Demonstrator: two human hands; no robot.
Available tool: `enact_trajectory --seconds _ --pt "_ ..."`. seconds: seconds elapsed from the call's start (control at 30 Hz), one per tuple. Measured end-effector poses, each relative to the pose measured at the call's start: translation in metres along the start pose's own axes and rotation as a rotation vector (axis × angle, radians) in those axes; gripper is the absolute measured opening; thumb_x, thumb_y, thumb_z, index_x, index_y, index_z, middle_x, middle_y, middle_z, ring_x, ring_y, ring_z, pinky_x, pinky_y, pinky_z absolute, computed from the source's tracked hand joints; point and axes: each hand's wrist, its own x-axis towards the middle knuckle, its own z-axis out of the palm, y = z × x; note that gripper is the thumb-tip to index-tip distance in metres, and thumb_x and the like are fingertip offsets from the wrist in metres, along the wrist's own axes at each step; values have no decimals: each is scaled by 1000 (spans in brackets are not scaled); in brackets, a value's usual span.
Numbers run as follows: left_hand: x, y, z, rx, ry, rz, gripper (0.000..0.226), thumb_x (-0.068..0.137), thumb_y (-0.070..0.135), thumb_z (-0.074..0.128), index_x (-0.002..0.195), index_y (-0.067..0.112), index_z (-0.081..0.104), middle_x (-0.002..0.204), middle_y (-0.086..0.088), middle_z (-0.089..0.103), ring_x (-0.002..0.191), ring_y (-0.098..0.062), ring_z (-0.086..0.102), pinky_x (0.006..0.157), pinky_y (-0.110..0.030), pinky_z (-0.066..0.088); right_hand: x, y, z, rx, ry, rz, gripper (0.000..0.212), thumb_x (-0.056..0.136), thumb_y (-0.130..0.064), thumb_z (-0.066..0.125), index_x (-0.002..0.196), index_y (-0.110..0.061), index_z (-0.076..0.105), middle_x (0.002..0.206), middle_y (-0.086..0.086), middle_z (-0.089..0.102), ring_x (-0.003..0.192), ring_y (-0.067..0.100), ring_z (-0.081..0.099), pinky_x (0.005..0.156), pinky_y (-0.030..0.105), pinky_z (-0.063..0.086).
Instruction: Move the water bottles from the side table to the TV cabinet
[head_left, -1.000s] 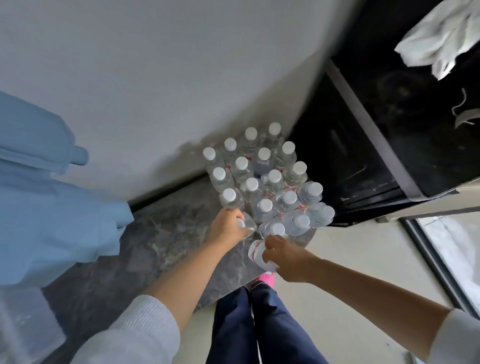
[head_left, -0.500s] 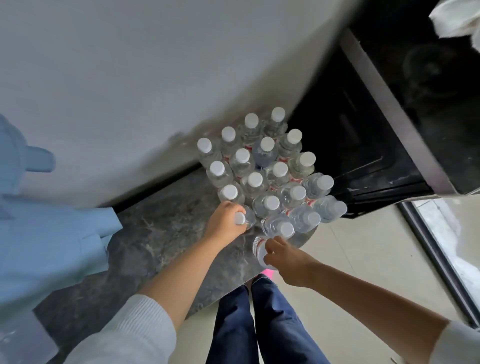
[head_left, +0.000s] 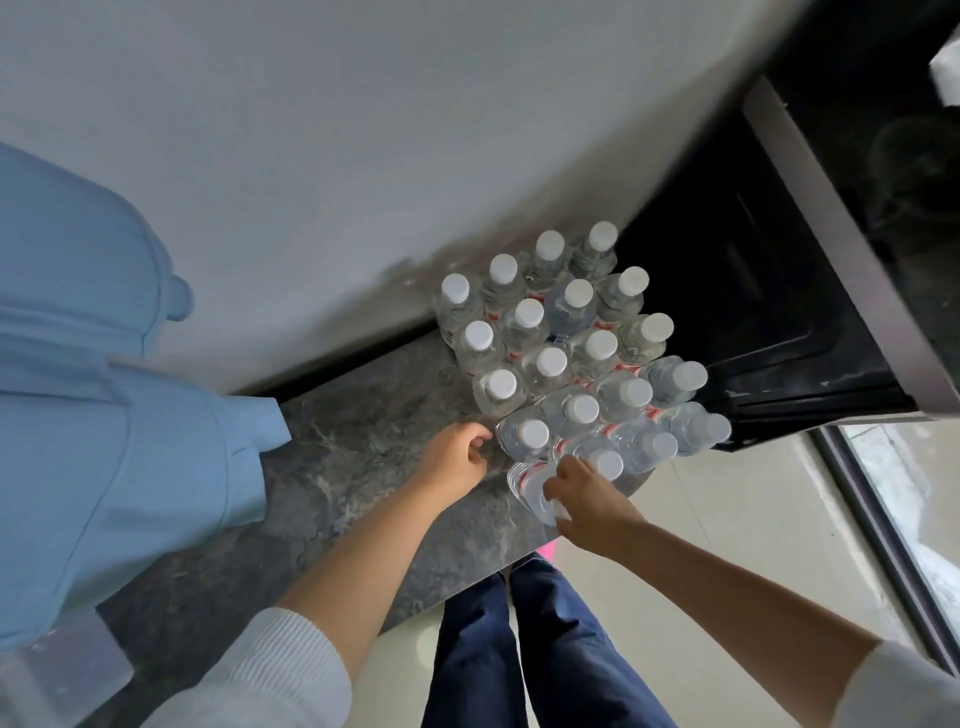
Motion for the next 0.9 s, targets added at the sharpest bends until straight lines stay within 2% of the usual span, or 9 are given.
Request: enact_trajectory --seconds 0.13,0.3,0.37,0.47,0.67,0.9 --pt "-6 -2 -2 -14 21 -10 34 89 0 51 122 4 58 125 -12 58 111 -22 58 93 -24 44 5 -8 0 181 61 183 36 84 -11 58 119 -6 55 128 13 42 115 27 47 88 29 42" --pt "-12 0 -3 -5 38 0 32 90 1 52 121 4 58 127 -11 58 115 -20 56 92 -19 41 15 -18 4 249 136 266 32 82 -5 56 114 -4 56 127 14 43 117 28 44 81 24 37" --pt "-15 0 -2 9 31 -2 32 90 1 51 122 4 58 127 -10 58 115 -20 56 87 -15 39 16 -19 5 255 138 260 31 82 -1 53 113 -3 56 124 15 43 115 29 44 85 29 41" --pt "-19 -3 -1 38 22 -6 31 91 3 52 121 4 59 125 -11 59 114 -21 57 83 -13 37 16 -19 5 240 142 241 30 82 2 49 112 -1 55 122 16 43 114 30 43 83 33 43" --pt "-31 -4 2 76 -25 -34 30 91 4 53 120 2 59 125 -13 60 114 -23 58 94 -25 44 15 -16 9 164 130 175 27 86 3 44 111 -1 54 124 14 40 119 28 38 87 34 43" --pt "-40 4 1 119 -48 -54 31 92 6 53 123 3 57 126 -12 60 115 -23 57 95 -27 44 11 -12 7 164 80 123 33 88 -4 49 121 -4 50 130 14 38 127 28 34 97 37 43"
